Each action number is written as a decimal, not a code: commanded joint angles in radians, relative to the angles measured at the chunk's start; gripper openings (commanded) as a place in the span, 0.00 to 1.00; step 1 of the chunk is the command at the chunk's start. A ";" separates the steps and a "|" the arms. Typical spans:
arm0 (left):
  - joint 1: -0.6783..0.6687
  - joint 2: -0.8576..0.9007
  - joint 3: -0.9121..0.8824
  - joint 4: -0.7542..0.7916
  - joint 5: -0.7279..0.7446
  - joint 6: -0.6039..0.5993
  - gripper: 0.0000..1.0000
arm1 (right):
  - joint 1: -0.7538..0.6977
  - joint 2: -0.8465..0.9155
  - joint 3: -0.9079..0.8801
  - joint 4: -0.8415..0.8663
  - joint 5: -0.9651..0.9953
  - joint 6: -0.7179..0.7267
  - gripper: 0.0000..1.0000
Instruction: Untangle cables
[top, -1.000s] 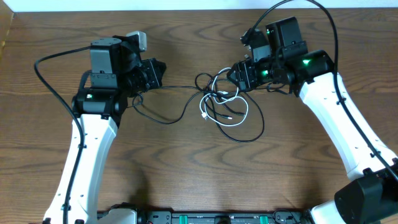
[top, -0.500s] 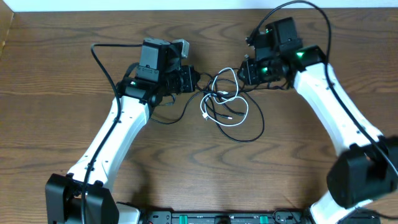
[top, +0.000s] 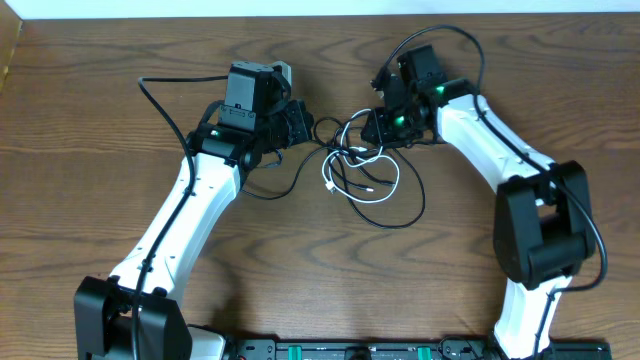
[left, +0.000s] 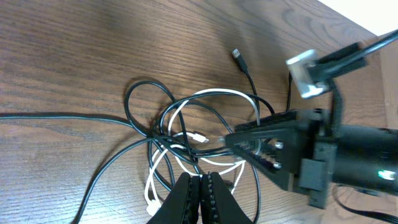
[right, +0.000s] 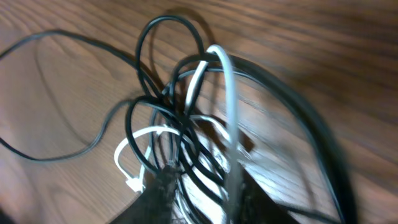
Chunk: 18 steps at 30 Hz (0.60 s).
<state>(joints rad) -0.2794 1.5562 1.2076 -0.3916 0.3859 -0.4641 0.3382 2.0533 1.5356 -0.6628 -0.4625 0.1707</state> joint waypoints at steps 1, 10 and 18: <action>0.001 0.015 0.005 0.004 -0.026 -0.019 0.08 | 0.014 0.021 -0.003 0.026 -0.108 -0.026 0.15; 0.001 0.043 0.004 0.001 -0.032 -0.077 0.08 | -0.061 -0.037 0.008 0.061 -0.642 -0.128 0.01; 0.001 0.045 0.004 0.018 -0.001 -0.077 0.08 | -0.151 -0.220 0.008 0.061 -0.902 -0.158 0.01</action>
<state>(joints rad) -0.2798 1.5955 1.2076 -0.3832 0.3695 -0.5282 0.1997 1.9503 1.5330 -0.6060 -1.1725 0.0456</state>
